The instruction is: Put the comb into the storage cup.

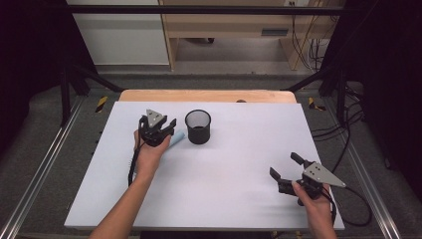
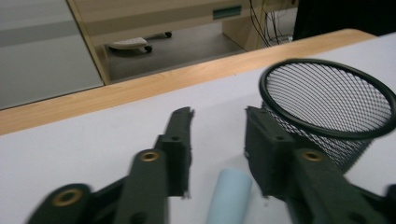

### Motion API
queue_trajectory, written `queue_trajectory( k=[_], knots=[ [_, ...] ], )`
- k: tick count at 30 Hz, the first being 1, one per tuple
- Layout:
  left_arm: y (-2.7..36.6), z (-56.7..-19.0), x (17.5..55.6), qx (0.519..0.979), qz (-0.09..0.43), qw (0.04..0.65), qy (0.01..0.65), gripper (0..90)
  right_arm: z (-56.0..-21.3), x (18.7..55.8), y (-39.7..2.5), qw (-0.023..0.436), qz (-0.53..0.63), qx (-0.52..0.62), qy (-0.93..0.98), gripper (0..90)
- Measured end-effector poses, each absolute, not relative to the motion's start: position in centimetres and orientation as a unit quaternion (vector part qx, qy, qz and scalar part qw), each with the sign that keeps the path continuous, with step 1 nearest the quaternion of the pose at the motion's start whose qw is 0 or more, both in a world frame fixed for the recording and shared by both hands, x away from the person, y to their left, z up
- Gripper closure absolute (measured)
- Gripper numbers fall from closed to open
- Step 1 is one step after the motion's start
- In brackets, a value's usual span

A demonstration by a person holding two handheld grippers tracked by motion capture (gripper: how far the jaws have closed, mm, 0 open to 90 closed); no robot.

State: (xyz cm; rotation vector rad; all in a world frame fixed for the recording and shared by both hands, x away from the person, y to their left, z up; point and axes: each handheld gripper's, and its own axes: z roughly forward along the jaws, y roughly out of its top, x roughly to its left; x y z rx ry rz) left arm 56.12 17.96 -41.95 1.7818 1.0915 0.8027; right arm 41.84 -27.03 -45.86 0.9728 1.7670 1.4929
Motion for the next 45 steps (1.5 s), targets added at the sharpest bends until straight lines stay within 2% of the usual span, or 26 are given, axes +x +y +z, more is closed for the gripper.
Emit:
queue_trajectory(
  k=[2,5,6,12,36,45],
  knots=[
    [17.8,-42.1,56.1,0.724,0.318,0.432,0.434,75.5,-45.8,41.8,-27.1,0.311,0.566,0.368,0.669,7.0],
    [17.8,-42.3,56.2,0.733,0.309,0.426,0.431,79.4,-45.8,41.8,-27.1,0.313,0.566,0.368,0.668,7.0],
    [17.7,-42.4,56.2,0.735,0.307,0.426,0.429,83.9,-45.8,41.8,-27.1,0.312,0.566,0.368,0.668,7.1],
    [17.4,-42.9,56.4,0.745,0.302,0.415,0.427,89.6,-45.8,41.8,-27.1,0.311,0.565,0.367,0.670,7.5],
    [16.1,-45.7,58.7,0.749,0.282,0.351,0.486,90.0,-45.9,41.8,-27.0,0.306,0.568,0.364,0.672,8.3],
    [15.9,-45.8,59.0,0.745,0.284,0.355,0.488,90.0,-45.8,41.8,-27.0,0.305,0.569,0.365,0.670,8.4]
  ],
)
